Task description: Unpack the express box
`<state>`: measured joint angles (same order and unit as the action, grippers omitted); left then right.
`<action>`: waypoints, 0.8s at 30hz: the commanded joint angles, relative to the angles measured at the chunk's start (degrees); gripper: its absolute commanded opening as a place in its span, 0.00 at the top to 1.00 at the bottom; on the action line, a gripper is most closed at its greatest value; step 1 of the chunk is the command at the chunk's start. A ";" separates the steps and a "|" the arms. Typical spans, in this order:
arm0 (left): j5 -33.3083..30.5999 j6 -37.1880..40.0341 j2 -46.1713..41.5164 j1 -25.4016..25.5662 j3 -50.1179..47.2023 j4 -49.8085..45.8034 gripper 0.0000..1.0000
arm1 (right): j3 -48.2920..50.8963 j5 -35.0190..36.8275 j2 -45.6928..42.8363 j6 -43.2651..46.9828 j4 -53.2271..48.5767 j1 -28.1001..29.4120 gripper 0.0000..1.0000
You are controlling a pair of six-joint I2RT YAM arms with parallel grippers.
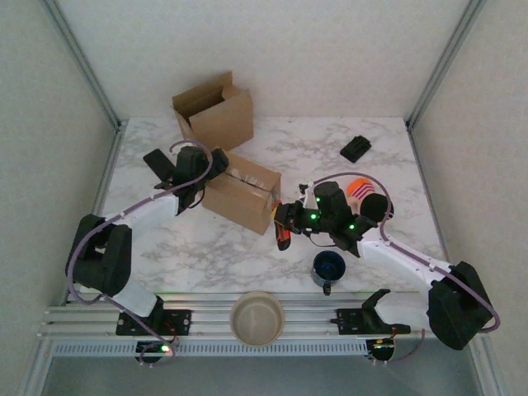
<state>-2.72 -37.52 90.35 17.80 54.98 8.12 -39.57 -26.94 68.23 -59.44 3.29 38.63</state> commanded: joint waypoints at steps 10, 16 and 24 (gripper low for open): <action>-1.06 -0.80 3.20 0.20 -1.81 -4.43 0.00 | 4.37 -0.92 -3.46 -5.02 2.60 6.18 1.00; -1.03 -0.80 3.26 0.21 -1.90 -4.43 0.00 | 5.80 -1.33 -3.23 -6.25 4.94 6.90 1.00; -1.06 -0.89 3.58 0.21 -1.81 -4.26 0.00 | 7.30 -0.95 -5.00 -7.90 5.10 8.15 1.00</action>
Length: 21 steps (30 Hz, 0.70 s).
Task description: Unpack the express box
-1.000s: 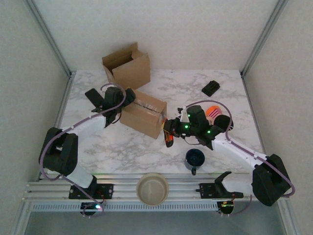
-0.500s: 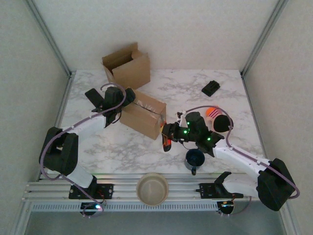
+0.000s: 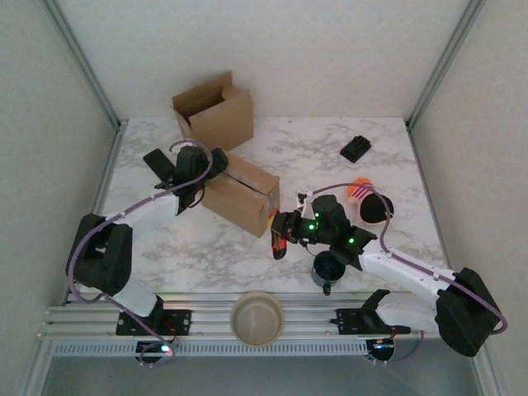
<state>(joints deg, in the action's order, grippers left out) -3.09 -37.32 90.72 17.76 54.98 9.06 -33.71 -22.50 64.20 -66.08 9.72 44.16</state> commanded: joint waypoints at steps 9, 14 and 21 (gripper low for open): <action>-0.60 -1.19 3.68 0.26 -1.72 -4.93 0.00 | 3.19 -4.05 -1.41 -3.32 0.69 5.52 1.00; -0.68 -1.35 3.82 0.24 -1.81 -4.85 0.00 | 3.83 -2.51 -1.10 -4.31 1.81 7.45 1.00; -0.69 -1.53 4.20 0.25 -1.72 -4.64 0.00 | 4.62 -0.47 -1.84 -5.02 1.72 9.20 1.00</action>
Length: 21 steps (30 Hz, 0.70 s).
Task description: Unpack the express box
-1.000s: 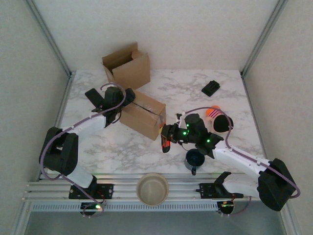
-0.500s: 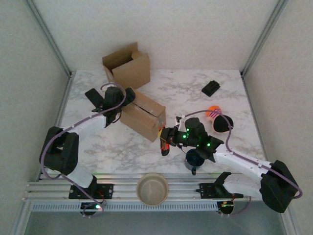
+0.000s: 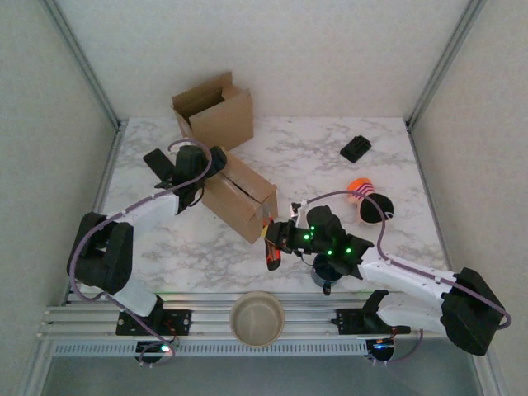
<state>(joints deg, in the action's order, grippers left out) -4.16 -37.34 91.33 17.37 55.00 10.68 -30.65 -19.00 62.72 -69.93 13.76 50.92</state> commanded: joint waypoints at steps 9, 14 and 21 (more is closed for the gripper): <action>0.82 -2.11 4.48 0.64 -1.83 -5.67 0.00 | 1.74 -2.74 -2.76 -0.74 -4.92 3.00 1.00; 0.91 -2.21 4.74 0.65 -1.92 -5.67 0.00 | 1.58 -2.18 -4.20 -0.13 -6.68 3.02 1.00; 0.83 -2.21 4.88 0.65 -1.83 -5.84 0.00 | 1.47 -2.48 -4.87 0.23 -6.73 2.96 1.00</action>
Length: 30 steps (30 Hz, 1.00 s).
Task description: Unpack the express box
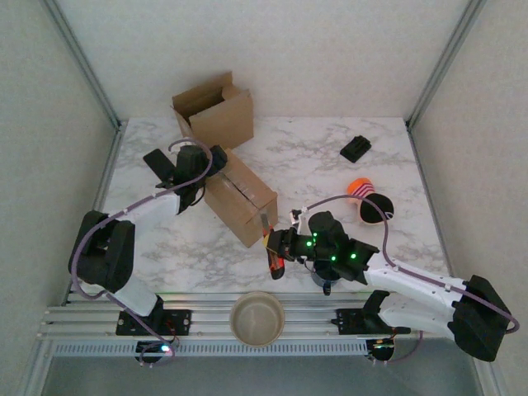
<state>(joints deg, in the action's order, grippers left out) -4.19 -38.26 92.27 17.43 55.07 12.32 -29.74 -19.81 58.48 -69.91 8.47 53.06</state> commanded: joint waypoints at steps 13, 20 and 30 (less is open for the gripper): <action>1.11 -1.29 4.07 0.59 -1.55 -7.56 0.00 | -4.76 -4.43 -3.05 9.74 -11.20 -1.23 1.00; 1.19 -1.55 4.20 0.59 -1.54 -7.48 0.00 | -6.74 -7.89 -0.01 10.52 -6.97 -2.02 1.00; 1.29 -1.46 4.39 0.59 -1.21 -7.57 0.00 | -6.29 -4.34 1.11 7.12 -4.99 -2.00 1.00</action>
<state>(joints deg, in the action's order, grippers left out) -4.14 -38.89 92.77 17.43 55.66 12.21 -34.92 -25.91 60.73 -61.69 1.50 51.24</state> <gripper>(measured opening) 0.996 0.198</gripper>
